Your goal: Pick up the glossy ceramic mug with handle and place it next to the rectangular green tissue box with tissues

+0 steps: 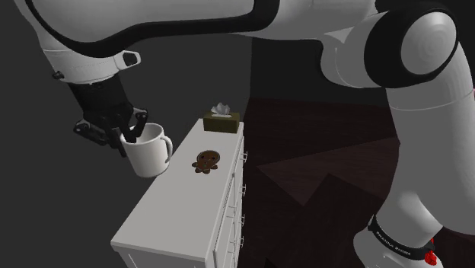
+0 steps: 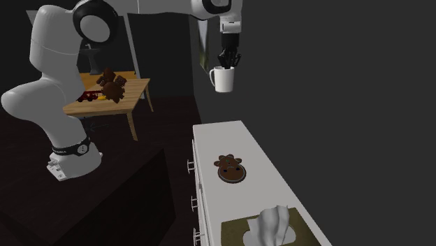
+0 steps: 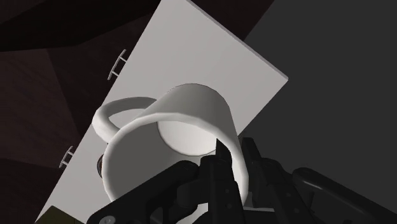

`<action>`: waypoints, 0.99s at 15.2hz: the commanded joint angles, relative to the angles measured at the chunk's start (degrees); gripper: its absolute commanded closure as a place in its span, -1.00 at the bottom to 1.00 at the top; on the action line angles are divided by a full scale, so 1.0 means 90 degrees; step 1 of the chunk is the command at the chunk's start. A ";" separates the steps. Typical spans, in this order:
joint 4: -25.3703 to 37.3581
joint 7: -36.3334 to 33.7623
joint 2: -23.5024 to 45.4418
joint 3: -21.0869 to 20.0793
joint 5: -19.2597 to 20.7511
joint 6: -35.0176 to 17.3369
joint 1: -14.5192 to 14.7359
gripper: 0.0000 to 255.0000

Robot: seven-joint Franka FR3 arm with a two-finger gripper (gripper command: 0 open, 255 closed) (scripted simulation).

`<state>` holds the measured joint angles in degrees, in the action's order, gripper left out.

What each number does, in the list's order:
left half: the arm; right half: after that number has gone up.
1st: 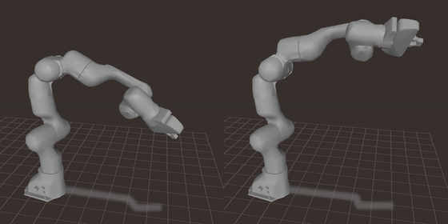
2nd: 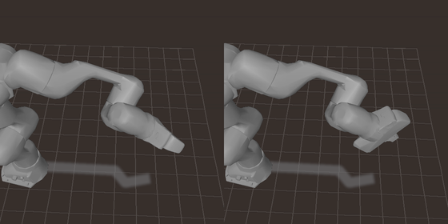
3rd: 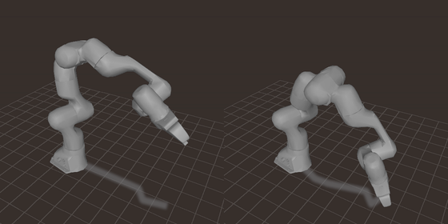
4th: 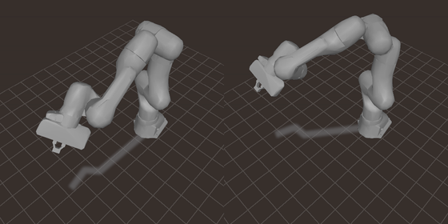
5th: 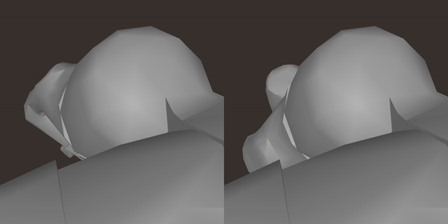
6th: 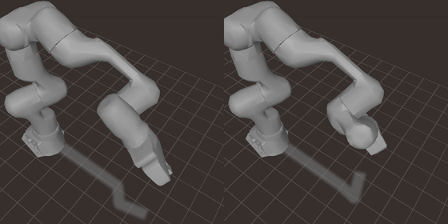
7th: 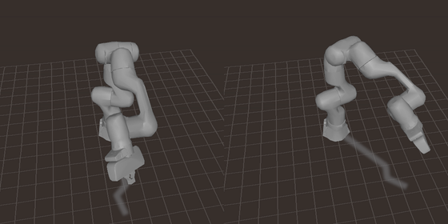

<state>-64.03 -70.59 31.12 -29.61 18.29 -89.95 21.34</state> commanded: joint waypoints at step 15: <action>-0.0583 0.1574 -0.0604 0.0267 -0.0337 -0.0179 -0.1468 1.00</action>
<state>-68.40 -57.72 26.22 -27.44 15.56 -91.01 9.35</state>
